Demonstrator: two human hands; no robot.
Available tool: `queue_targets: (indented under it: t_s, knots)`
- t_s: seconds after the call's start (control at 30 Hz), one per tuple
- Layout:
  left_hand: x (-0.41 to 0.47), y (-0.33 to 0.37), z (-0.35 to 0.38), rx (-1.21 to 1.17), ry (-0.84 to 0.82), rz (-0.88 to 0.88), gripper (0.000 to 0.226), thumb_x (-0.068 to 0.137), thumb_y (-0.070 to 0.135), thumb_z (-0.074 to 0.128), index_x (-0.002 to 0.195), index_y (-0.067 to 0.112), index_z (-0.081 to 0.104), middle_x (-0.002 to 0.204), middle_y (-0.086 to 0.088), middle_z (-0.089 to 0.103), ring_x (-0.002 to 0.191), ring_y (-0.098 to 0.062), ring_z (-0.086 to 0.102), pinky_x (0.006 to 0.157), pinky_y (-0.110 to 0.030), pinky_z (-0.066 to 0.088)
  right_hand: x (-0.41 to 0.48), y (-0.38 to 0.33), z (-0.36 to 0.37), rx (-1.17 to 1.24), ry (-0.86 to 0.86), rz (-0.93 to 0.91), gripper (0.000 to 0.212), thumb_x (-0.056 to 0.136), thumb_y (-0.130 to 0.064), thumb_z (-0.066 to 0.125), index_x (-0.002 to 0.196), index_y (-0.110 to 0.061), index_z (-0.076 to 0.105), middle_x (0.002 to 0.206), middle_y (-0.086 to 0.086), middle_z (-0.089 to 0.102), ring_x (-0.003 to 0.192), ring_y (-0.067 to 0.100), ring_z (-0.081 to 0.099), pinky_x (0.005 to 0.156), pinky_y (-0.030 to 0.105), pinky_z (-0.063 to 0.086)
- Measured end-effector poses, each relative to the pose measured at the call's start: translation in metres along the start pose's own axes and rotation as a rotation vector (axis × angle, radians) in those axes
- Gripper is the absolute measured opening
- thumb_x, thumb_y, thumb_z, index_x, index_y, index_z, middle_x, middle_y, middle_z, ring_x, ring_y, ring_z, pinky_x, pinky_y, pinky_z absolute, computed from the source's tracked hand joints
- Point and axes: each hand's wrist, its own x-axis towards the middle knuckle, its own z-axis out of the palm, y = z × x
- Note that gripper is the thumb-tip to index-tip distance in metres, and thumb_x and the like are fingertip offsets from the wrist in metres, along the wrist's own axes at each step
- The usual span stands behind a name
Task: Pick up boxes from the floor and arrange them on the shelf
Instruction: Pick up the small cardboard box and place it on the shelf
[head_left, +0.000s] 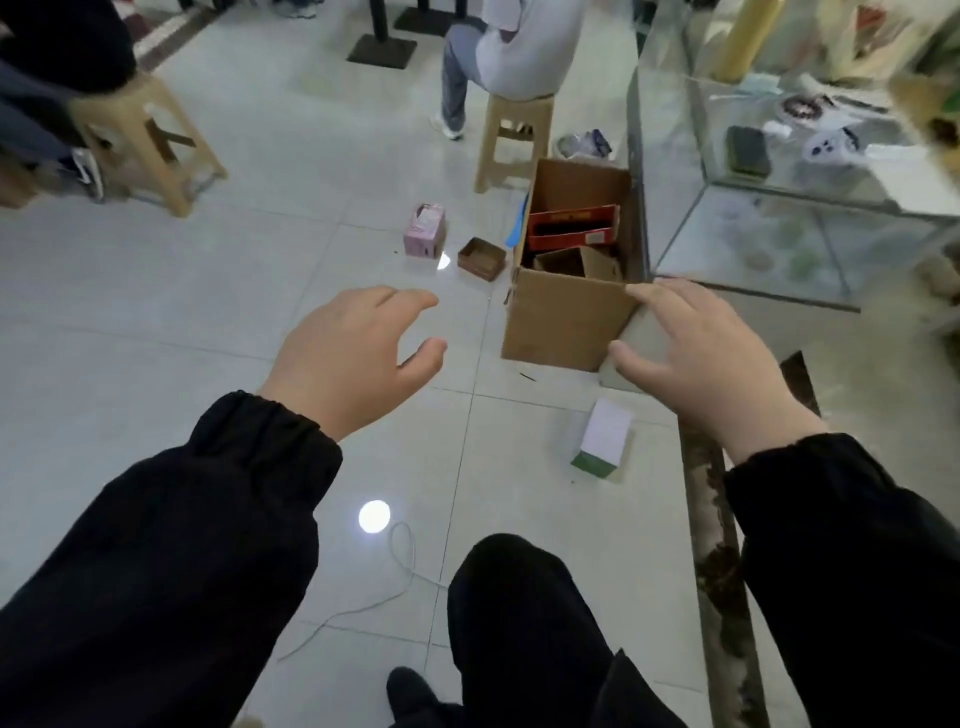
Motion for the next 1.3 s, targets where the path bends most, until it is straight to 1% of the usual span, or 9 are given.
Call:
queue_targets:
  t_s: [0.17, 0.37, 0.53, 0.7, 0.8, 0.87, 0.97, 1.13, 1.3]
  knots:
    - [0.053, 0.002, 0.008, 0.0, -0.047, 0.097, 0.049, 0.099, 0.045, 0.049, 0.145, 0.028, 0.053, 0.138, 0.007, 0.062, 0.13, -0.018, 0.052, 0.095, -0.033, 0.044, 0.008, 0.009, 0.009, -0.009, -0.011, 0.083, 0.069, 0.09, -0.055, 0.052, 0.152, -0.027, 0.044, 0.156, -0.001, 0.044, 0.148, 0.017, 0.034, 0.119, 0.037, 0.031]
    - [0.133, -0.021, 0.024, 0.049, -0.089, 0.129, 0.049, 0.1, 0.046, 0.048, 0.145, 0.028, 0.052, 0.138, 0.007, 0.061, 0.13, -0.018, 0.052, 0.096, -0.032, 0.043, 0.082, 0.0, 0.03, 0.004, -0.012, 0.041, 0.064, 0.096, -0.051, 0.056, 0.154, -0.028, 0.042, 0.159, -0.001, 0.041, 0.149, 0.016, 0.032, 0.118, 0.033, 0.031]
    - [0.243, -0.048, 0.041, 0.076, -0.1, 0.077, 0.048, 0.1, 0.045, 0.049, 0.145, 0.029, 0.052, 0.139, 0.007, 0.06, 0.132, -0.018, 0.051, 0.098, -0.033, 0.043, 0.212, 0.001, 0.051, 0.04, -0.013, -0.058, 0.061, 0.096, -0.045, 0.06, 0.151, -0.022, 0.047, 0.15, 0.001, 0.049, 0.141, 0.018, 0.04, 0.113, 0.029, 0.034]
    - [0.362, -0.083, 0.062, 0.081, -0.136, 0.009, 0.05, 0.099, 0.048, 0.044, 0.145, 0.03, 0.051, 0.136, 0.005, 0.062, 0.129, -0.02, 0.052, 0.095, -0.038, 0.048, 0.372, 0.003, 0.084, 0.033, -0.058, -0.134, 0.067, 0.094, -0.046, 0.057, 0.153, -0.019, 0.042, 0.15, 0.007, 0.048, 0.141, 0.023, 0.042, 0.116, 0.037, 0.038]
    - [0.42, -0.107, 0.079, 0.057, -0.139, -0.025, 0.049, 0.099, 0.046, 0.046, 0.144, 0.029, 0.052, 0.133, 0.003, 0.063, 0.125, -0.023, 0.055, 0.092, -0.04, 0.05, 0.448, -0.001, 0.103, 0.037, -0.075, -0.168, 0.066, 0.094, -0.045, 0.059, 0.152, -0.017, 0.043, 0.146, 0.008, 0.05, 0.136, 0.025, 0.045, 0.115, 0.037, 0.04]
    - [0.452, -0.125, 0.089, 0.032, -0.151, -0.049, 0.048, 0.099, 0.046, 0.047, 0.144, 0.029, 0.052, 0.133, 0.003, 0.063, 0.125, -0.023, 0.055, 0.092, -0.041, 0.05, 0.49, -0.004, 0.116, 0.028, -0.099, -0.156, 0.066, 0.094, -0.045, 0.058, 0.152, -0.016, 0.043, 0.147, 0.008, 0.05, 0.137, 0.026, 0.045, 0.114, 0.038, 0.038]
    - [0.494, -0.159, 0.104, 0.014, -0.172, -0.074, 0.048, 0.099, 0.045, 0.047, 0.144, 0.028, 0.052, 0.136, 0.004, 0.062, 0.126, -0.022, 0.054, 0.093, -0.04, 0.049, 0.55, -0.012, 0.142, 0.039, -0.133, -0.147, 0.065, 0.093, -0.043, 0.058, 0.151, -0.015, 0.045, 0.145, 0.01, 0.051, 0.135, 0.028, 0.046, 0.113, 0.04, 0.042]
    - [0.585, -0.238, 0.132, -0.015, -0.198, -0.111, 0.048, 0.099, 0.045, 0.047, 0.142, 0.029, 0.053, 0.136, 0.004, 0.062, 0.125, -0.022, 0.055, 0.092, -0.041, 0.051, 0.66, -0.028, 0.192, 0.024, -0.232, -0.124, 0.06, 0.094, -0.039, 0.058, 0.146, -0.011, 0.05, 0.142, 0.013, 0.053, 0.136, 0.031, 0.045, 0.112, 0.041, 0.04]
    - [0.69, -0.308, 0.167, -0.042, -0.266, -0.094, 0.05, 0.098, 0.045, 0.047, 0.144, 0.027, 0.051, 0.135, 0.003, 0.063, 0.125, -0.024, 0.055, 0.091, -0.041, 0.051, 0.764, -0.031, 0.262, -0.001, -0.353, -0.052, 0.06, 0.095, -0.038, 0.054, 0.148, -0.011, 0.046, 0.142, 0.013, 0.051, 0.135, 0.031, 0.044, 0.111, 0.044, 0.042]
